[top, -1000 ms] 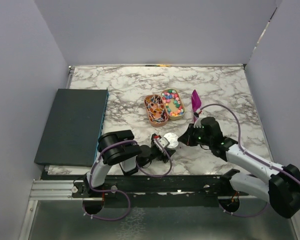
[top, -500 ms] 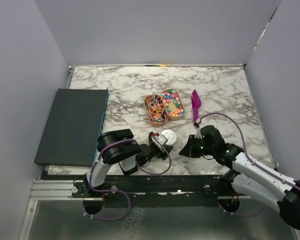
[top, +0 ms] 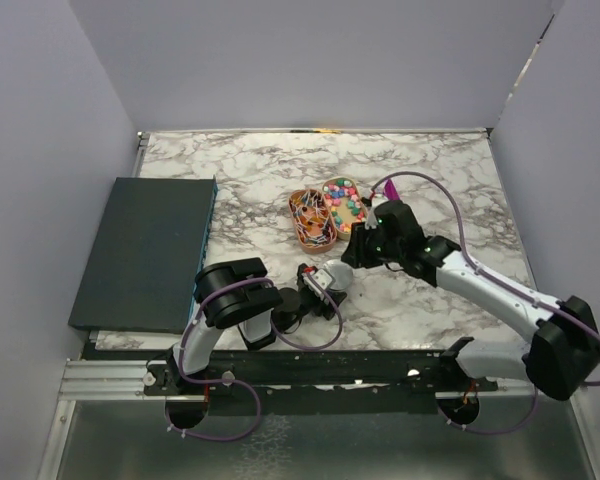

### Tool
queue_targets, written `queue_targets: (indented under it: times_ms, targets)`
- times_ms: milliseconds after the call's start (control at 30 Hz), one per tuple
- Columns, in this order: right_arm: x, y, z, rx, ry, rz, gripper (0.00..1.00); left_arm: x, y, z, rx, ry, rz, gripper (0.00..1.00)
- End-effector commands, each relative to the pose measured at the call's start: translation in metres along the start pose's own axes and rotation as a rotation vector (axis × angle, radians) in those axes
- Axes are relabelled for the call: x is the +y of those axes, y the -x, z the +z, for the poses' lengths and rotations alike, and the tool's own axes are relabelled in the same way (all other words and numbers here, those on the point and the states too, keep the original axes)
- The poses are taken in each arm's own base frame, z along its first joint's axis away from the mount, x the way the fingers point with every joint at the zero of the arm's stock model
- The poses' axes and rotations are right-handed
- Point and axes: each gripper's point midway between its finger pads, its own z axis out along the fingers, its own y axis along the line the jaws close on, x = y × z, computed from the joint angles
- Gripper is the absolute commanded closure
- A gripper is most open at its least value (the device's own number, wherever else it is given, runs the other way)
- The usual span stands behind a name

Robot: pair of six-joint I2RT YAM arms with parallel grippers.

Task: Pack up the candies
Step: Screw the bottle lid onto the packing bottle.

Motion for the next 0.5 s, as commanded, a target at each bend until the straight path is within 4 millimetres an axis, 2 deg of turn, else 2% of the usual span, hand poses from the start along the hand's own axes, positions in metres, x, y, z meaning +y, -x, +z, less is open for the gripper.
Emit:
queue_targets:
  times_ms: [0, 233, 467]
  targets:
    - [0.003, 0.023, 0.022, -0.001, 0.014, -0.144, 0.62, 0.01, 0.006, -0.013, -0.086, 0.021, -0.055, 0.54]
    - [0.001, 0.024, 0.052, 0.073, 0.063, -0.207, 0.65, 0.009, 0.008, -0.015, -0.089, 0.017, -0.057, 0.54]
    - [-0.005, 0.005, 0.072, 0.159, 0.116, -0.2, 0.66, 0.008, 0.008, -0.014, -0.091, 0.01, -0.063, 0.55]
